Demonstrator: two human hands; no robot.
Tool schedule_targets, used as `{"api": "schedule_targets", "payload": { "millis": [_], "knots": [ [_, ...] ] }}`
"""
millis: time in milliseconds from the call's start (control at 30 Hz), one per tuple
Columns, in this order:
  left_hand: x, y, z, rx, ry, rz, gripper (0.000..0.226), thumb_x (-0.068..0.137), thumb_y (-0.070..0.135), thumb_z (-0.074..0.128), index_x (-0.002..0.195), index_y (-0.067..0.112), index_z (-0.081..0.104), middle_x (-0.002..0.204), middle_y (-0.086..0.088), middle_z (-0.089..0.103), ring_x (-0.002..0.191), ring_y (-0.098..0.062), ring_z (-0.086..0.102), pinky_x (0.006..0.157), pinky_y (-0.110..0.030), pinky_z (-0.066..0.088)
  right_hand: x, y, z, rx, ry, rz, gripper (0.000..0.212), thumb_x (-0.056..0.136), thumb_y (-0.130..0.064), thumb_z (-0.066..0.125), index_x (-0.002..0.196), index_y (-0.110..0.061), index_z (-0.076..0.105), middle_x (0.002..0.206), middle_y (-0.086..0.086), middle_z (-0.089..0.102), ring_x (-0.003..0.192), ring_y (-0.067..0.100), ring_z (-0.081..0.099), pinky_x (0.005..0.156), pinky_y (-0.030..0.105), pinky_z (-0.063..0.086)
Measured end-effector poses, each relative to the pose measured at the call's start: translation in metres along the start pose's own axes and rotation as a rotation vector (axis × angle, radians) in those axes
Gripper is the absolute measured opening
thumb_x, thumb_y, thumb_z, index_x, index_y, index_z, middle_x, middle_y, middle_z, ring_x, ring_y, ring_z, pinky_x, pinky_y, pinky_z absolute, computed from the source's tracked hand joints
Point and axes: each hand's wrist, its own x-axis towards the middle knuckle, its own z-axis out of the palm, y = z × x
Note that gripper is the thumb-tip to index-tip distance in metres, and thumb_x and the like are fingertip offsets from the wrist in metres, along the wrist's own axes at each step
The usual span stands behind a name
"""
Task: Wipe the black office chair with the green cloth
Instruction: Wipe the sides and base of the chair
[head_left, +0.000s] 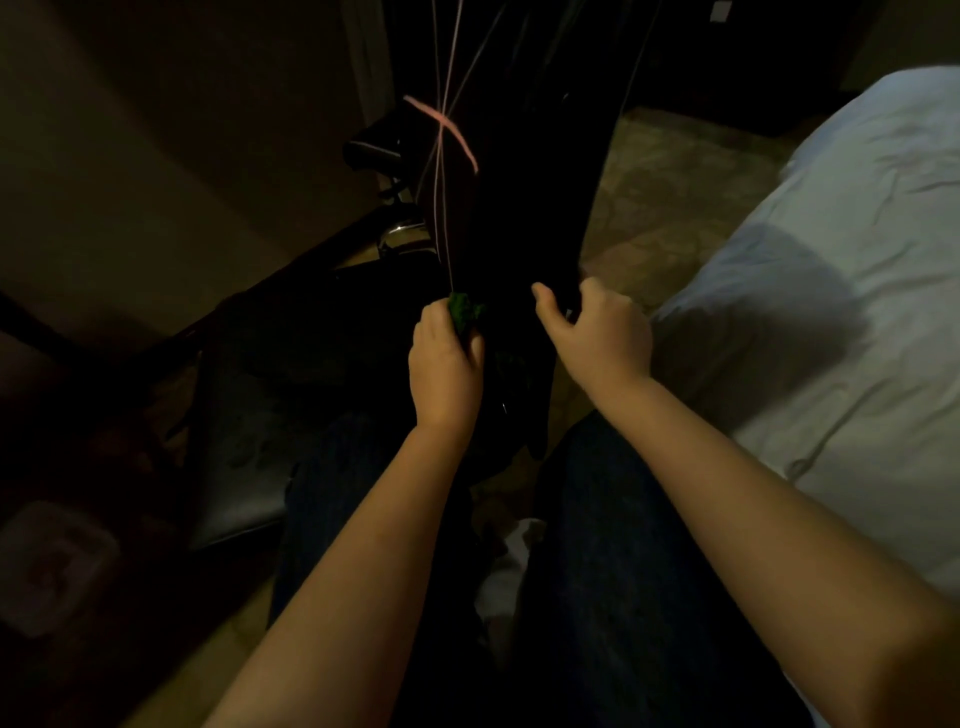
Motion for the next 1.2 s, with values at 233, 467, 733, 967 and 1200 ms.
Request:
{"api": "schedule_targets", "payload": {
  "millis": [233,467,733,967,1200],
  "knots": [
    [-0.013,-0.008,0.009,-0.039,-0.035,-0.115,0.025,0.096,0.014,0.054,0.12,0.012,0.047,0.113,-0.006,0.055,0.105,-0.021,0.056,0.086,-0.046,0.052,-0.061,0.064,0.041,0.022,-0.402,0.059,0.028,0.094,-0.049,0.053,0.085,-0.024,0.045,0.066,-0.009,0.05,0.057,0.01,0.051,0.046,0.027,0.033],
    [-0.032,-0.016,0.019,0.018,-0.092,-0.171,0.024,0.097,0.015,0.054,0.12,0.01,0.049,0.11,-0.007,0.055,0.1,-0.021,0.057,0.081,-0.038,0.051,-0.072,0.08,0.057,0.114,-0.35,0.068,0.023,0.088,-0.065,0.044,0.078,-0.045,0.044,0.063,-0.016,0.05,0.067,-0.008,0.053,0.042,0.013,0.025],
    [-0.022,-0.012,0.008,-0.074,0.021,-0.171,0.026,0.098,0.016,0.052,0.123,0.008,0.052,0.113,-0.009,0.056,0.106,-0.022,0.055,0.089,-0.038,0.049,-0.069,0.076,0.061,0.148,-0.337,0.083,0.026,0.092,-0.057,0.05,0.079,-0.035,0.043,0.063,-0.011,0.05,0.063,-0.003,0.054,0.042,0.014,0.036],
    [-0.024,-0.021,0.016,-0.1,-0.076,-0.229,0.026,0.098,0.02,0.054,0.123,0.013,0.054,0.113,-0.006,0.06,0.105,-0.019,0.058,0.087,-0.035,0.051,-0.068,0.064,0.065,0.11,-0.291,0.146,0.032,0.092,-0.049,0.056,0.081,-0.02,0.047,0.065,-0.01,0.049,0.056,0.003,0.048,0.043,0.023,0.032],
    [-0.021,-0.027,0.016,-0.211,-0.114,-0.275,0.016,0.098,0.017,0.056,0.114,0.018,0.056,0.09,0.015,0.056,0.081,0.001,0.056,0.065,-0.005,0.044,-0.067,0.064,0.072,0.144,-0.298,0.185,0.03,0.091,-0.05,0.056,0.082,-0.024,0.045,0.069,-0.01,0.051,0.059,0.004,0.051,0.044,0.023,0.032]
  ]
}}
